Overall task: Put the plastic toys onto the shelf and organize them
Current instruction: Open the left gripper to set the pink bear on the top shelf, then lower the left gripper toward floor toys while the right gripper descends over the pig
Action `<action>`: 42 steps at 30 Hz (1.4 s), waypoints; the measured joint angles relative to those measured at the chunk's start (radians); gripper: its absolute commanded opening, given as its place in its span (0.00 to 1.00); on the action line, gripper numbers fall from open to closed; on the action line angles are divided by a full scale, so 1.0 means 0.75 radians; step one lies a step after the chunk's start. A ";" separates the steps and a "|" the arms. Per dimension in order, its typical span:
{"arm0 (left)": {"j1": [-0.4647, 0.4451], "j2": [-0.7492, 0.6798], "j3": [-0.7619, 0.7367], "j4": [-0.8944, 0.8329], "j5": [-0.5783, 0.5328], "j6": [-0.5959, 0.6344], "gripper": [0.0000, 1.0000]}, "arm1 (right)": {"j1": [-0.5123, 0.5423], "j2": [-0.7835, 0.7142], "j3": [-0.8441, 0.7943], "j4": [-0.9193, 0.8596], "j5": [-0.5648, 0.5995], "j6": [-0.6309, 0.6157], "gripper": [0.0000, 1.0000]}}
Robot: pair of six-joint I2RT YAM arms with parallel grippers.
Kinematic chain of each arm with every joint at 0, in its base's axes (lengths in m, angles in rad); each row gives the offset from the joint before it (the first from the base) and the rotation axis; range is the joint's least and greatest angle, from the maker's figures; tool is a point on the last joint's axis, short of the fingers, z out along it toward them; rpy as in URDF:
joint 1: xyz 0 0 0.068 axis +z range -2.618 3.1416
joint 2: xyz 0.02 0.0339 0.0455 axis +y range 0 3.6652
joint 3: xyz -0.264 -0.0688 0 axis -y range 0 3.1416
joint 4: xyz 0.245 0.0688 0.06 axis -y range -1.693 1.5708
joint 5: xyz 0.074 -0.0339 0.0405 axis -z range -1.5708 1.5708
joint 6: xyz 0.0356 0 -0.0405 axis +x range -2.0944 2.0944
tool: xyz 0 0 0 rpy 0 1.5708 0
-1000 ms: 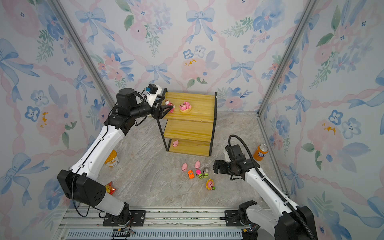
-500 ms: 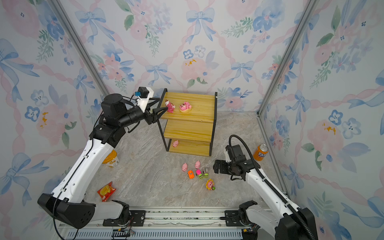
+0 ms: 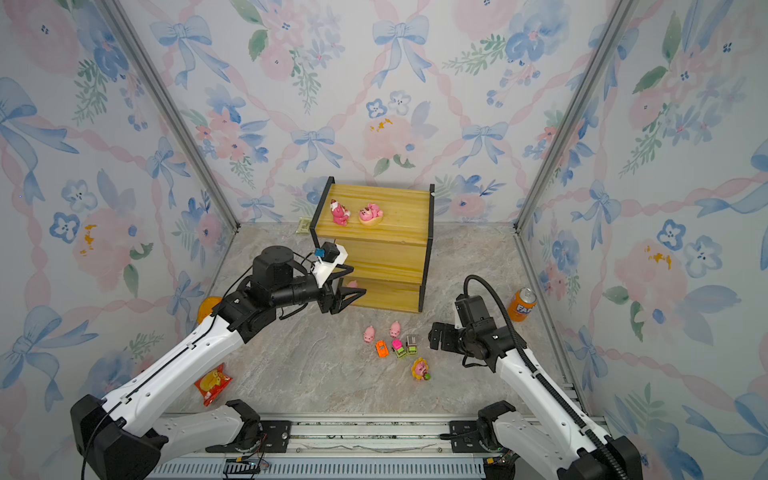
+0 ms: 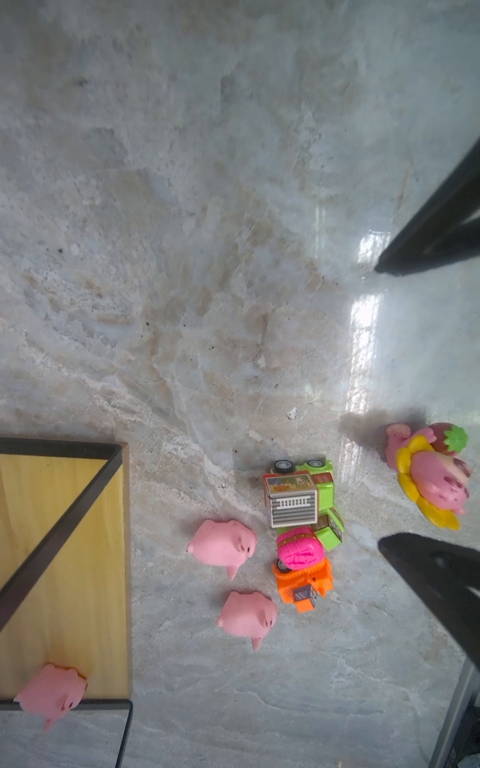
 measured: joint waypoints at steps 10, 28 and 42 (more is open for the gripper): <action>-0.116 0.000 -0.396 0.236 -0.037 -0.227 0.76 | 0.136 -0.013 -0.054 -0.004 0.103 0.102 1.00; -0.157 0.038 -0.529 0.391 0.016 -0.305 0.77 | 0.454 0.034 -0.095 0.046 0.135 0.152 0.88; -0.157 0.023 -0.582 0.413 0.028 -0.301 0.77 | 0.733 0.311 0.039 -0.012 0.349 0.295 0.66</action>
